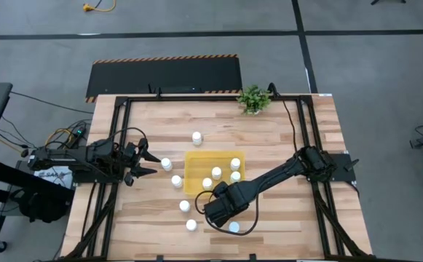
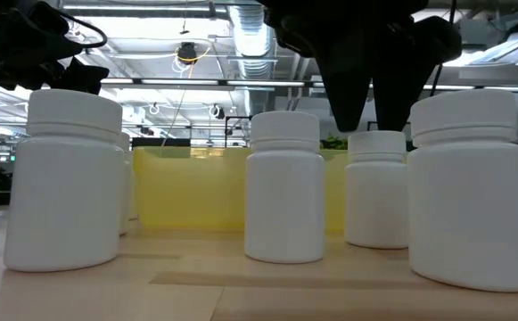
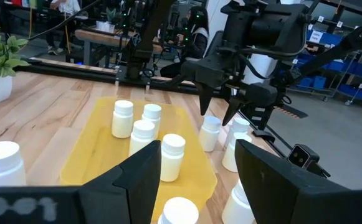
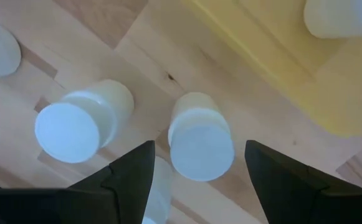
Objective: Pick and place pill bottles into a basket
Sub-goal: Put the white pill bottle into the yellow bin
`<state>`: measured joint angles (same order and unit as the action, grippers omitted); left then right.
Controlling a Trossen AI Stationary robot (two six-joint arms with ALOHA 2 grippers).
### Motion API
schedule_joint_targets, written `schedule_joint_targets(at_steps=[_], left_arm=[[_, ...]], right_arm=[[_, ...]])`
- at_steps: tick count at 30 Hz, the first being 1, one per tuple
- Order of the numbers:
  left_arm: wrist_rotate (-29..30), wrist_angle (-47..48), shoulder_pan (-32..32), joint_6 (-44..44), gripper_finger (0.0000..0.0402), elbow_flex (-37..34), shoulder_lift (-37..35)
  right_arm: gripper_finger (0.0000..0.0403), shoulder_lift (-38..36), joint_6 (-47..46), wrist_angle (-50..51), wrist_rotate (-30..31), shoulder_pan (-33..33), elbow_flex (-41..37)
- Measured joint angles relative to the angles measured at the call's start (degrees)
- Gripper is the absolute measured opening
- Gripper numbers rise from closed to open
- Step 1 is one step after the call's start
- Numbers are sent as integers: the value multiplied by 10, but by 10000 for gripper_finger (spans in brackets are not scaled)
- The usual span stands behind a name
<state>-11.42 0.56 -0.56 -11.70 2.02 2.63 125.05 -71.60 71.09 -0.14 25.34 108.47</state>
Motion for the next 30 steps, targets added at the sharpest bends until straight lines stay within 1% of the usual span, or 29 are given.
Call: schedule_joint_targets(at_steps=[30], left_arm=[[0, 0, 0, -1, 194, 0, 0]], right_arm=[[242, 0, 23, 4, -9, -3, 0]])
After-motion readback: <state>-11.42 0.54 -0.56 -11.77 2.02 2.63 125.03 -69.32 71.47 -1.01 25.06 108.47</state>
